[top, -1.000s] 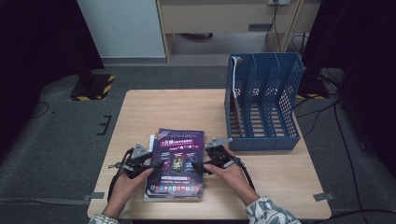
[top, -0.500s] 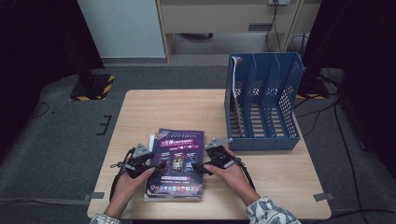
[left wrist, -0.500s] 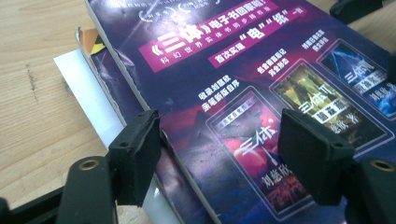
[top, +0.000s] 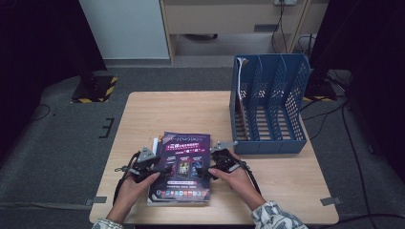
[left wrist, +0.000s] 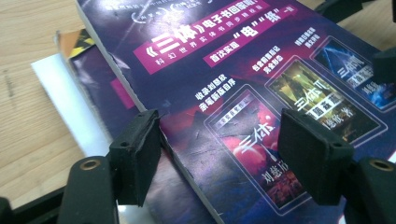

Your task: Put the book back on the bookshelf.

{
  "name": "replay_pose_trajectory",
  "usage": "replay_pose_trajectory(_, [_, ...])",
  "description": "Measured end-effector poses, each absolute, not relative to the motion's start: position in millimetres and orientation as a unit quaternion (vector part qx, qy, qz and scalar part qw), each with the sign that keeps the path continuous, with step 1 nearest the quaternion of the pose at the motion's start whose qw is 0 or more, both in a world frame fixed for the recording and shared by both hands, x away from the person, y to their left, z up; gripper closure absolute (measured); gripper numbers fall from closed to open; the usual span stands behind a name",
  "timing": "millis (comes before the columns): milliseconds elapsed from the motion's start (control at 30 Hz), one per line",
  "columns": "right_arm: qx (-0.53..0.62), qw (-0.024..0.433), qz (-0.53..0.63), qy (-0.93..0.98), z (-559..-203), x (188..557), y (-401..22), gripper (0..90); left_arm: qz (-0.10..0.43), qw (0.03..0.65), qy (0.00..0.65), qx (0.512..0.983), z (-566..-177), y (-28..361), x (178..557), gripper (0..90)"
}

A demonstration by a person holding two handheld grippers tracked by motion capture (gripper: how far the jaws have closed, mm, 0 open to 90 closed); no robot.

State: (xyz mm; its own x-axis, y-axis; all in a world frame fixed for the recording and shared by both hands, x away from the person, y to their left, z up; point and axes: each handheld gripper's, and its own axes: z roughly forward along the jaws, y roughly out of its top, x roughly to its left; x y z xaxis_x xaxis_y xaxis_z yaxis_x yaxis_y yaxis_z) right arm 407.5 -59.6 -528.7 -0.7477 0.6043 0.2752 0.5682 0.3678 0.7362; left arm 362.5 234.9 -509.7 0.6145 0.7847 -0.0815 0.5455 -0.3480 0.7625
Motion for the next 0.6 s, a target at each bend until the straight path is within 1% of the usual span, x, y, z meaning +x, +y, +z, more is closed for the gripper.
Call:
replay_pose_trajectory(333, [0.368, -0.02, 0.448, 0.815, -535.9, 412.1, -63.6, 3.3, 0.151, 0.399, 0.414, 0.804, -511.3, 234.7, 362.4, 29.3])
replay_pose_trajectory(600, [0.368, -0.018, 0.468, 0.803, -540.4, 409.5, -62.9, 3.3, 0.153, 0.401, 0.417, 0.801, -512.3, 234.1, 361.7, 28.5])
